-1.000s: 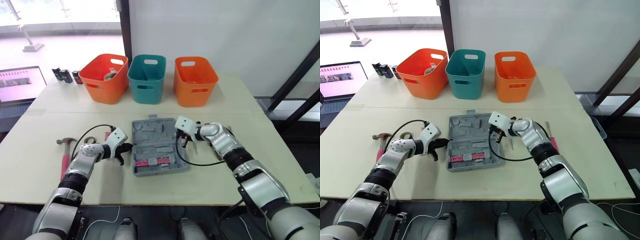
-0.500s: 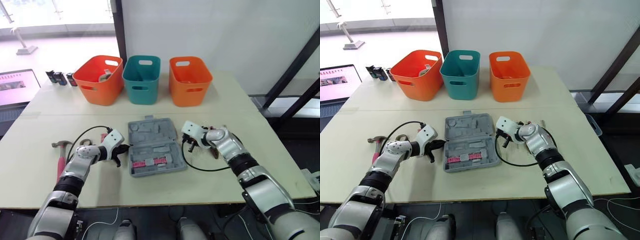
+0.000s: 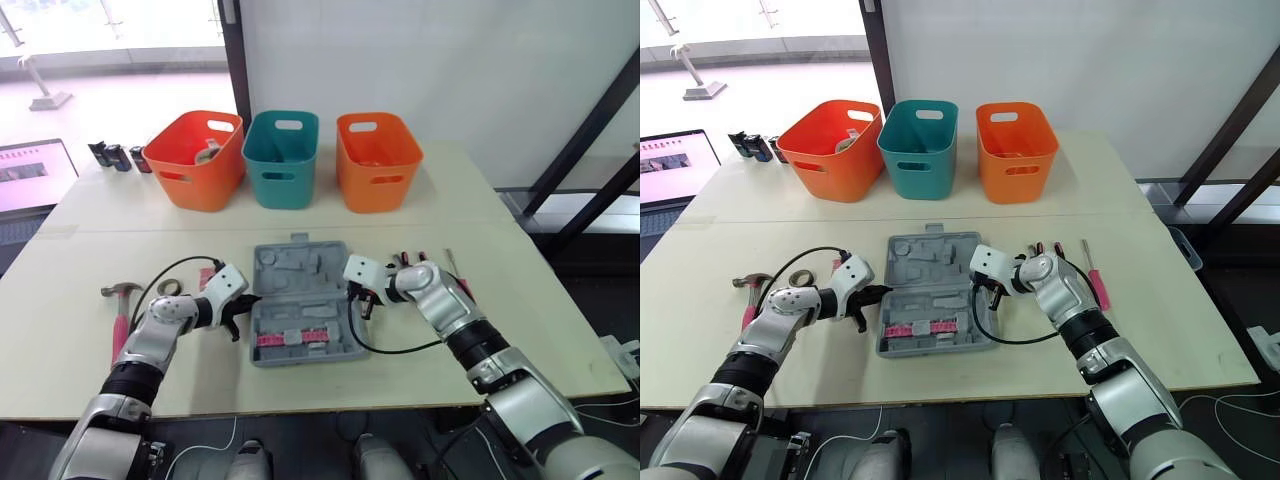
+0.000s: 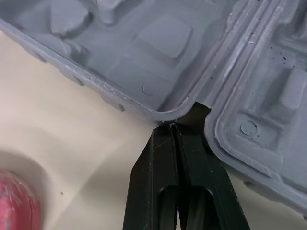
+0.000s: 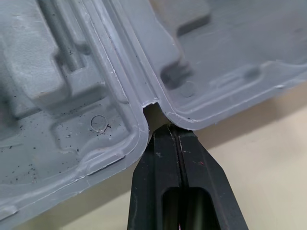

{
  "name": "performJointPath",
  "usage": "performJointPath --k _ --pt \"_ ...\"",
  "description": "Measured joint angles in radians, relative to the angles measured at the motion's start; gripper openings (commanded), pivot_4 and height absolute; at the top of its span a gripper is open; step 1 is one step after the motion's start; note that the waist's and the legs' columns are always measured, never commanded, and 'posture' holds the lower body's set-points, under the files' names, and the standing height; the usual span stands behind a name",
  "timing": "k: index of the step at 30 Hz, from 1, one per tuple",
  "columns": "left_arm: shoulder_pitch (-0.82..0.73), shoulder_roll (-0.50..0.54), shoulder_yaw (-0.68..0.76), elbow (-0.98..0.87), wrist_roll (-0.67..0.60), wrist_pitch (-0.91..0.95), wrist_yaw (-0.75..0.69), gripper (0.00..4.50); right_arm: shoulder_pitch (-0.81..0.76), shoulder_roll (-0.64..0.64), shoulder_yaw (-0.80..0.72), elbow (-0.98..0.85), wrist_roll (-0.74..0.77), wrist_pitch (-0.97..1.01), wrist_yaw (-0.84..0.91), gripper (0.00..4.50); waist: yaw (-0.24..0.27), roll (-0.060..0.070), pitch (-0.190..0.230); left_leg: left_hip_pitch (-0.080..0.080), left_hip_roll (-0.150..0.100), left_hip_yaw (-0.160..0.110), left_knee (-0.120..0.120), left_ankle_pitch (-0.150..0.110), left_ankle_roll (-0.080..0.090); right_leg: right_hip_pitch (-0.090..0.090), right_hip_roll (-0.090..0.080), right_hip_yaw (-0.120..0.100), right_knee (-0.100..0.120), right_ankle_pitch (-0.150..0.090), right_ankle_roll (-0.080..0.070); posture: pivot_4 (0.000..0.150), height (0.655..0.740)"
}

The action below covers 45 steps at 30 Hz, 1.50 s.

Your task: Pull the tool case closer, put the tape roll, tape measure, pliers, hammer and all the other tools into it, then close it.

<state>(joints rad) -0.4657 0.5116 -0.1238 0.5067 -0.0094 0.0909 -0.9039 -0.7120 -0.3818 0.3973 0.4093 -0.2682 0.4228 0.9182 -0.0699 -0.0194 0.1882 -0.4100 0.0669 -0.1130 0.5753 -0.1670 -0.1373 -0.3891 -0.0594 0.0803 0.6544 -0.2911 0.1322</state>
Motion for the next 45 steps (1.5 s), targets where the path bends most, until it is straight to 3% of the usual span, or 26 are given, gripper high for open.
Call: performJointPath --k 11,18,45 --pt "0.243 0.093 0.005 -0.329 -0.044 0.109 -0.046 0.09 0.248 -0.071 0.032 -0.477 0.002 0.275 0.054 0.00 0.001 0.000 0.000 0.000 0.000 0.000 -0.001 -0.001 0.000 0.000 0.000 0.000 -0.001 -0.003 -0.003 0.150 0.7400" --pt "0.379 0.131 0.041 -0.454 -0.086 0.145 -0.049 0.09 0.344 -0.076 0.049 -0.649 0.024 0.420 0.031 0.00 0.000 0.000 0.000 0.000 0.000 0.000 -0.001 -0.001 0.000 -0.001 -0.001 0.001 -0.001 -0.005 -0.008 0.150 0.7400" --pt "0.501 0.156 0.073 -0.594 -0.134 0.233 -0.028 0.09 0.358 -0.141 0.098 -0.746 0.142 0.529 -0.046 0.00 0.001 0.000 0.000 0.000 0.000 0.003 -0.001 -0.002 0.001 -0.003 -0.003 0.001 -0.005 -0.005 -0.009 0.150 0.7400"
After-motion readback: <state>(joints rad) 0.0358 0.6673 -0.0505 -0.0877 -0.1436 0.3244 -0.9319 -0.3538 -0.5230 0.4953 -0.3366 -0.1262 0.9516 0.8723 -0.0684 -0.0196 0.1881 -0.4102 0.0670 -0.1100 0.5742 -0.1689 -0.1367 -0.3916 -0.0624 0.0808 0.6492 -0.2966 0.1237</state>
